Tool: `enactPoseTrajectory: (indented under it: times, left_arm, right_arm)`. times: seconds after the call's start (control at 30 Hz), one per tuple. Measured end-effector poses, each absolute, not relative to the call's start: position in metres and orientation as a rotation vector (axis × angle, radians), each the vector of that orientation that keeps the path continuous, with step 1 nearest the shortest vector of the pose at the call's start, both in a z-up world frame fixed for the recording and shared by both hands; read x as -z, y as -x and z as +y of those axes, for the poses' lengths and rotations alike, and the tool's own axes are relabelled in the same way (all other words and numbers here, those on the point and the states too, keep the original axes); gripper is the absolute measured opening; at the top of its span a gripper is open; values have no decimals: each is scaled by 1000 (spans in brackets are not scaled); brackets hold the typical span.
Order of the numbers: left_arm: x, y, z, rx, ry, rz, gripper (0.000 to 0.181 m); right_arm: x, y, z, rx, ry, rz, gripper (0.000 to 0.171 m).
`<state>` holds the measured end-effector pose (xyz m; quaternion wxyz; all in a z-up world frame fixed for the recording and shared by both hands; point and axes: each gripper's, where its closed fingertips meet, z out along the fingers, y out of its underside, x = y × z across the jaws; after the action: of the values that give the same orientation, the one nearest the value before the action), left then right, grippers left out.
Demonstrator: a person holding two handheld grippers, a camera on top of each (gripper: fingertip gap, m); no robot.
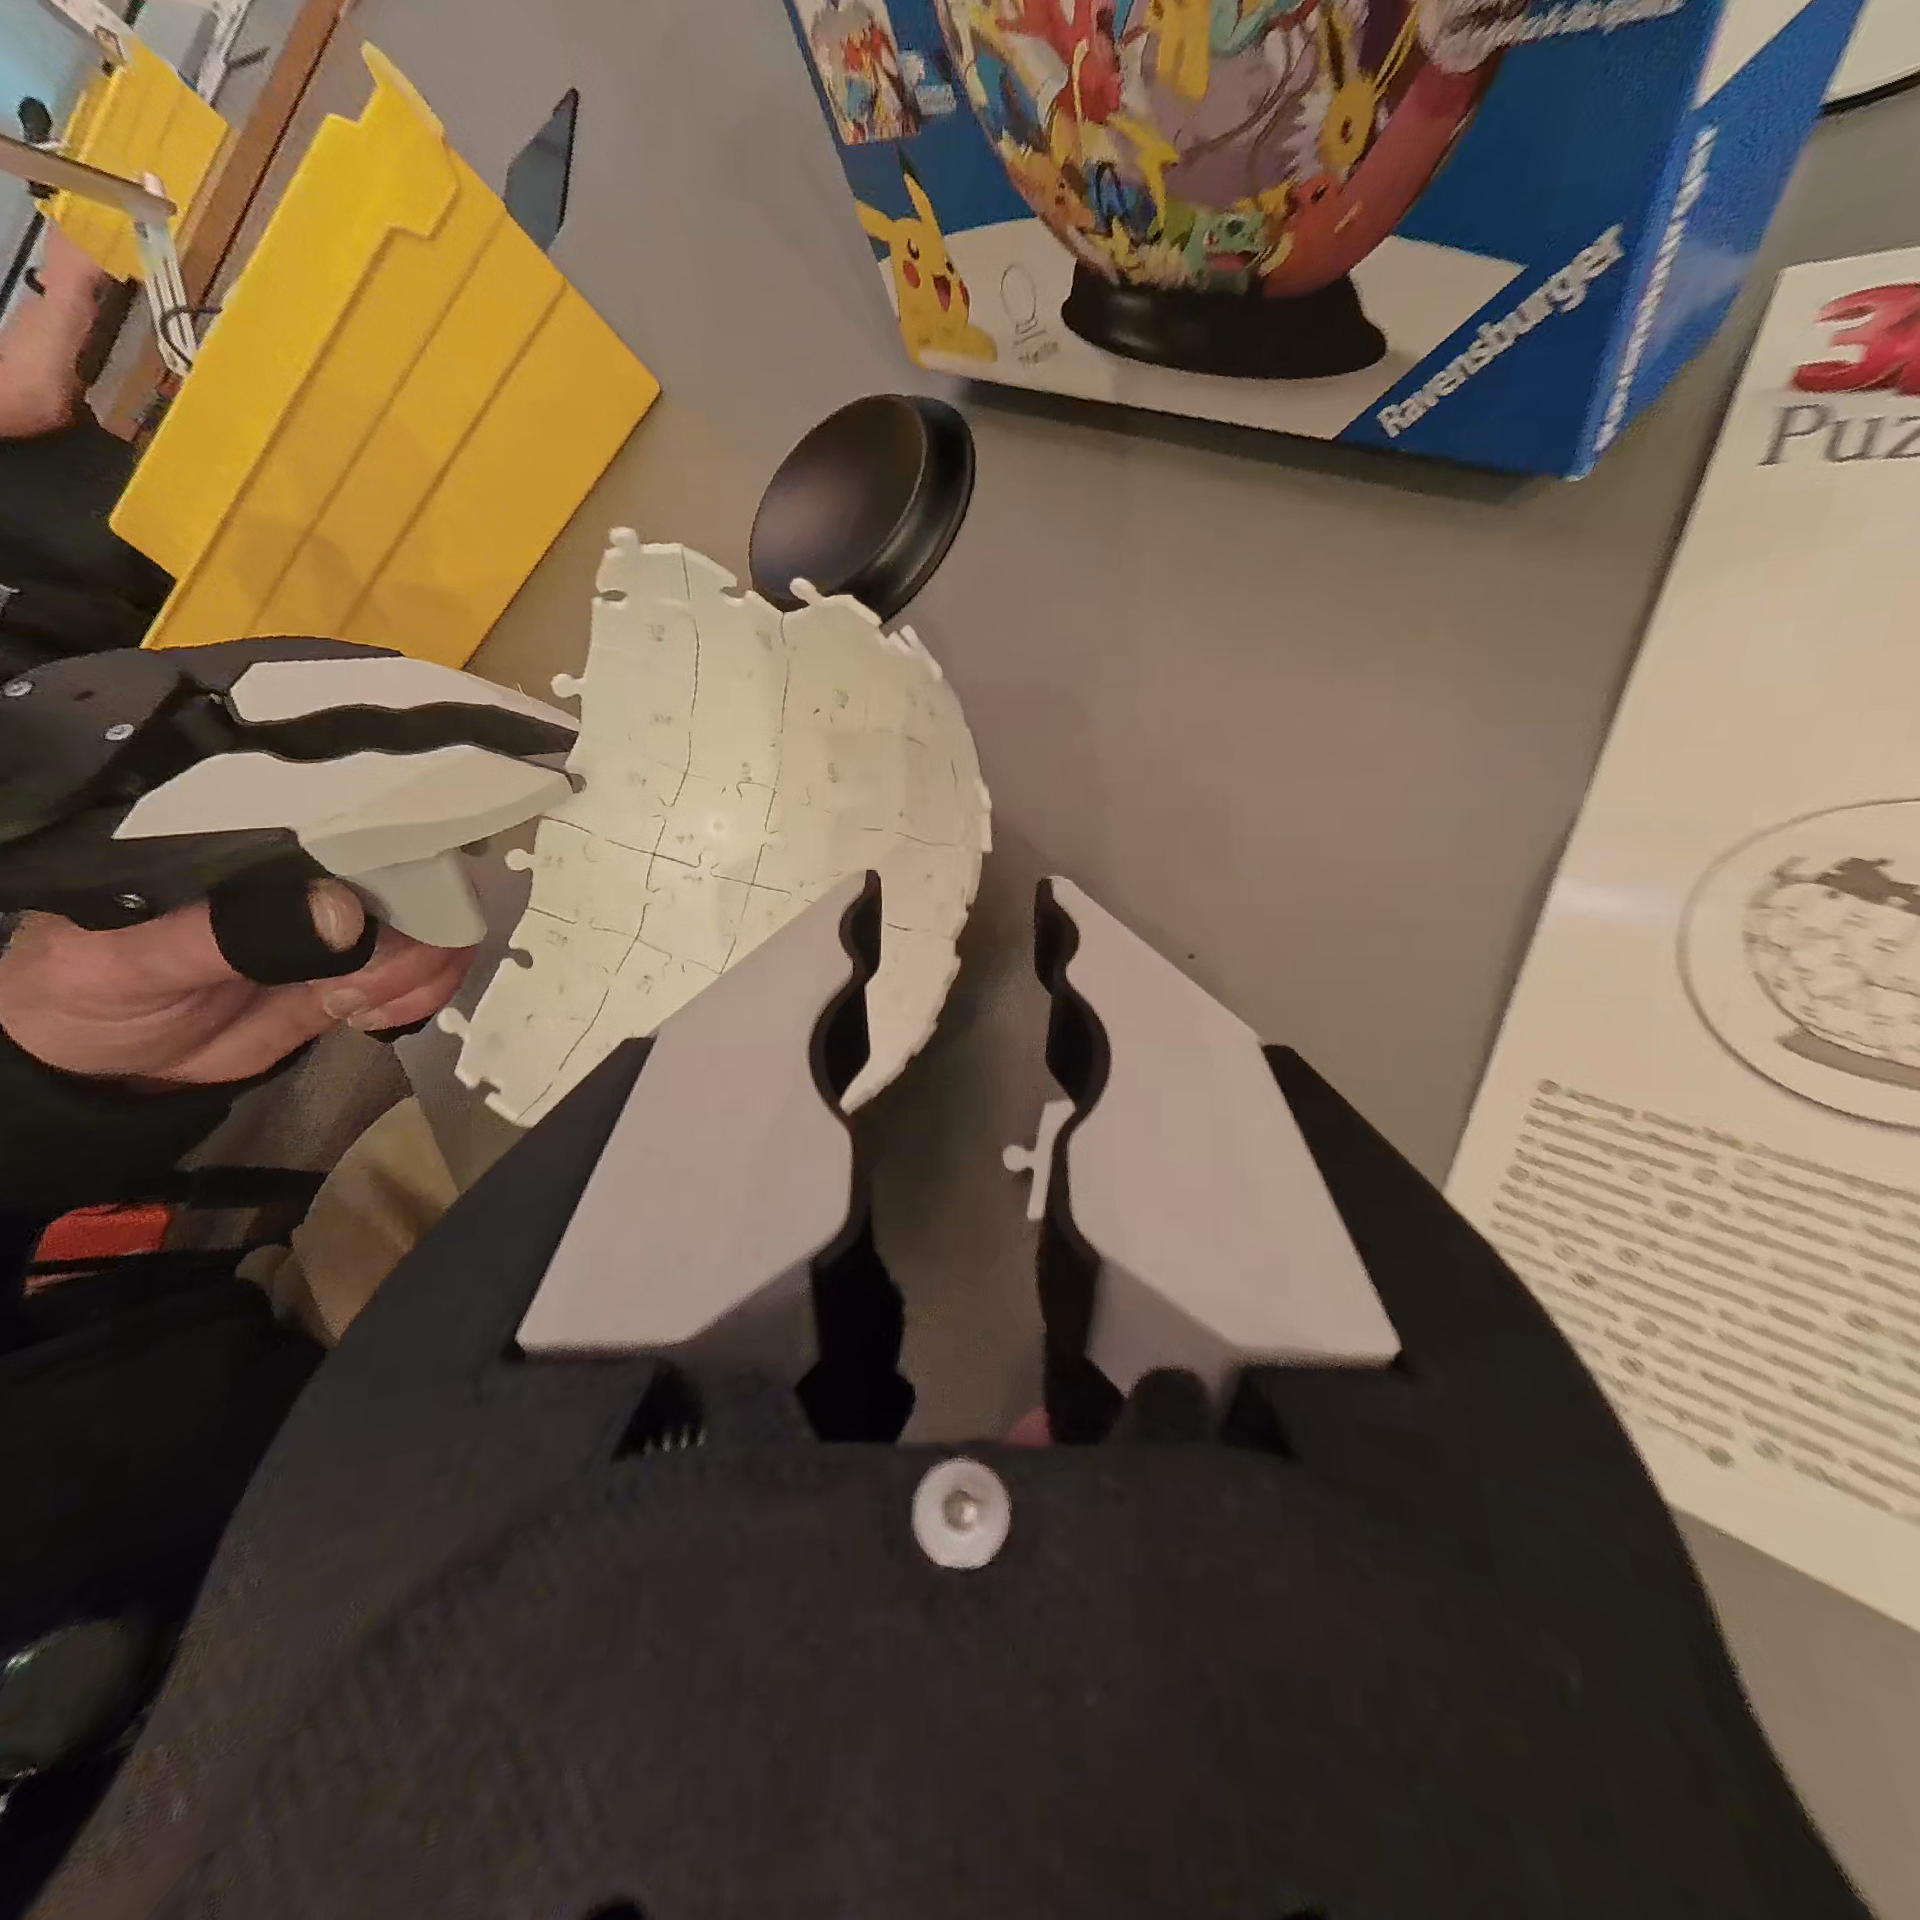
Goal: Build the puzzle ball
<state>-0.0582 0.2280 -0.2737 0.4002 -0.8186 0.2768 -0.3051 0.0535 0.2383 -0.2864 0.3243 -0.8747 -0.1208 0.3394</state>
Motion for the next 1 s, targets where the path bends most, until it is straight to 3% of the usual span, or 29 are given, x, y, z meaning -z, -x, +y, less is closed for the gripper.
enactPoseTrajectory:
  times: [0.03, 1.0]
  left_arm:
    - [274, 58, 228, 774, 2069, 697, 14]
    - [270, 48, 217, 750, 2027, 786, 17]
  right_arm:
    - [285, -57, 236, -884, 2290, -313, 28]
    - [299, -109, 205, -687, 2317, -325, 30]
